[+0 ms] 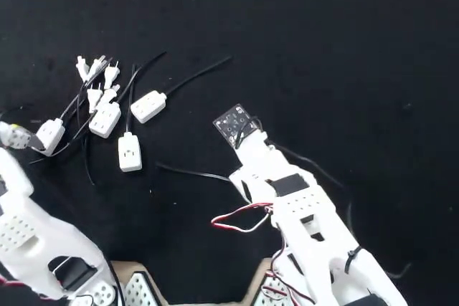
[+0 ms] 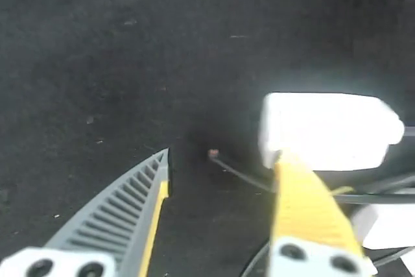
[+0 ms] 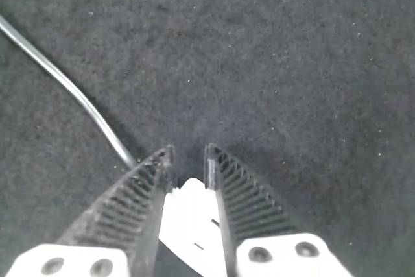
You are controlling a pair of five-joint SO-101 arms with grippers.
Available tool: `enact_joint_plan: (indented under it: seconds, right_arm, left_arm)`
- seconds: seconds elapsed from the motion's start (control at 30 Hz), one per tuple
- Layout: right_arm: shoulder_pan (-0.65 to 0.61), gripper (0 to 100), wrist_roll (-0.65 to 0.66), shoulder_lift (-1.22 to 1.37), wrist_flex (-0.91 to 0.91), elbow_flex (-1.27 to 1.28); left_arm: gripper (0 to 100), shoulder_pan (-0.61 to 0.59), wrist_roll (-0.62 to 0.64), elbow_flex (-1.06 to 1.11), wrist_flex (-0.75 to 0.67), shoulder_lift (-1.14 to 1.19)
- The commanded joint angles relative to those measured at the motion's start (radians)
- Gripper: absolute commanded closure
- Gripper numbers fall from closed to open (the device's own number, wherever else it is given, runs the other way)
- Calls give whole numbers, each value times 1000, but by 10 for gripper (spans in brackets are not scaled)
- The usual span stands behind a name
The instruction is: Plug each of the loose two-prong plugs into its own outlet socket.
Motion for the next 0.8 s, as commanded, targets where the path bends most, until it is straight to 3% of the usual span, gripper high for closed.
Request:
enact_joint_plan:
  seconds: [0.0, 0.2, 0.37, 0.57, 0.77]
  right_arm:
    - [-15, 921, -5, -24, -18, -2]
    - [-15, 921, 0, -28, -18, 8]
    - [-15, 921, 0, -28, -20, 7]
    - [-15, 921, 0, -28, -20, 7]
    - [-15, 921, 0, -28, -20, 7]
  left_arm:
    - [866, 58, -37, -16, 31, 3]
    - [807, 114, -282, -260, 221, 3]
    - [768, 188, -528, -366, 273, 8]
    - [764, 274, -545, -447, 279, 12]
    - [764, 384, -580, -397, 270, 43]
